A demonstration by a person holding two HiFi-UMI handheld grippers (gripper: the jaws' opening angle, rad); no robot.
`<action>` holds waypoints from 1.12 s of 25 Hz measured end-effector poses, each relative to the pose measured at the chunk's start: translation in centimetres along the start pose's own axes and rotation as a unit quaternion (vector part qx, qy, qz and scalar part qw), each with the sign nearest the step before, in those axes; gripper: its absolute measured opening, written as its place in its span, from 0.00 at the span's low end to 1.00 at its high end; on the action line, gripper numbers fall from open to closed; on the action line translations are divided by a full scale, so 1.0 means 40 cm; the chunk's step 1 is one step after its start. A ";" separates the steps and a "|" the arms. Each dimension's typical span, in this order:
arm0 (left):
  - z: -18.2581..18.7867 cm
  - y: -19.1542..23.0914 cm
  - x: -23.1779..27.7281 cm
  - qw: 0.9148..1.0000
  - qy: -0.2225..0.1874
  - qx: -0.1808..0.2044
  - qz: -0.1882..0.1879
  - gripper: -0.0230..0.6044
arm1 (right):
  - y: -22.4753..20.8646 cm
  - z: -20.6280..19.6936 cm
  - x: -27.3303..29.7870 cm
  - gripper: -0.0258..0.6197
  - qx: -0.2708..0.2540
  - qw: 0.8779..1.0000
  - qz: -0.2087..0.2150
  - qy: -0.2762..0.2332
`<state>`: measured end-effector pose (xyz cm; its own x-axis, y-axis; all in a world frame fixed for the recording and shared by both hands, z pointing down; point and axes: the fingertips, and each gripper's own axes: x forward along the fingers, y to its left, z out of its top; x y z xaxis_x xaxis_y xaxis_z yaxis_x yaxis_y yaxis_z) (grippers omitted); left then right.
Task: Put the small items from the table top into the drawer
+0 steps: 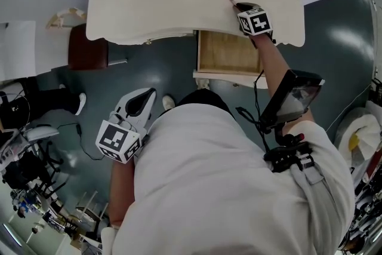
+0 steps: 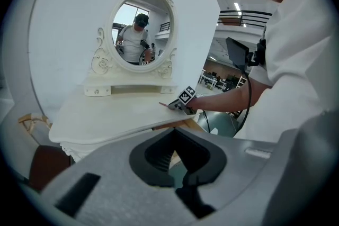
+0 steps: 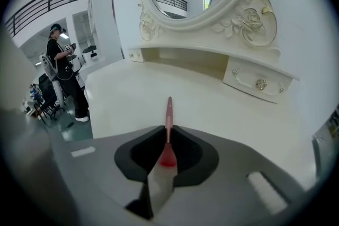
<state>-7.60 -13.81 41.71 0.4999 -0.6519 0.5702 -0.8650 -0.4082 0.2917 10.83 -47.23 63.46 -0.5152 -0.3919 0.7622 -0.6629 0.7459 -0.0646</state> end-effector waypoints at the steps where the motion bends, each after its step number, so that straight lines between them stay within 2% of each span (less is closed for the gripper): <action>1: 0.002 0.001 0.000 1.000 0.000 0.002 0.000 0.04 | -0.001 -0.001 0.000 0.11 0.007 1.000 0.000 0.000; 6: 0.006 0.008 0.004 1.000 -0.002 0.010 -0.008 0.04 | -0.008 -0.014 -0.009 0.11 0.033 0.999 -0.010 -0.001; 12: -0.003 0.006 -0.038 0.999 -0.006 0.028 -0.031 0.04 | 0.052 -0.028 -0.081 0.11 0.044 0.999 -0.019 -0.013; 28: -0.077 0.003 -0.119 0.992 -0.009 0.061 -0.113 0.04 | 0.209 -0.208 -0.237 0.11 0.098 0.993 -0.064 0.001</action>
<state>-10.21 -8.80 41.38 0.6826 -0.5452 0.4866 -0.7192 -0.6192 0.3152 14.69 -32.81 61.04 -0.4185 -0.4749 0.7741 -0.8163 0.5704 -0.0914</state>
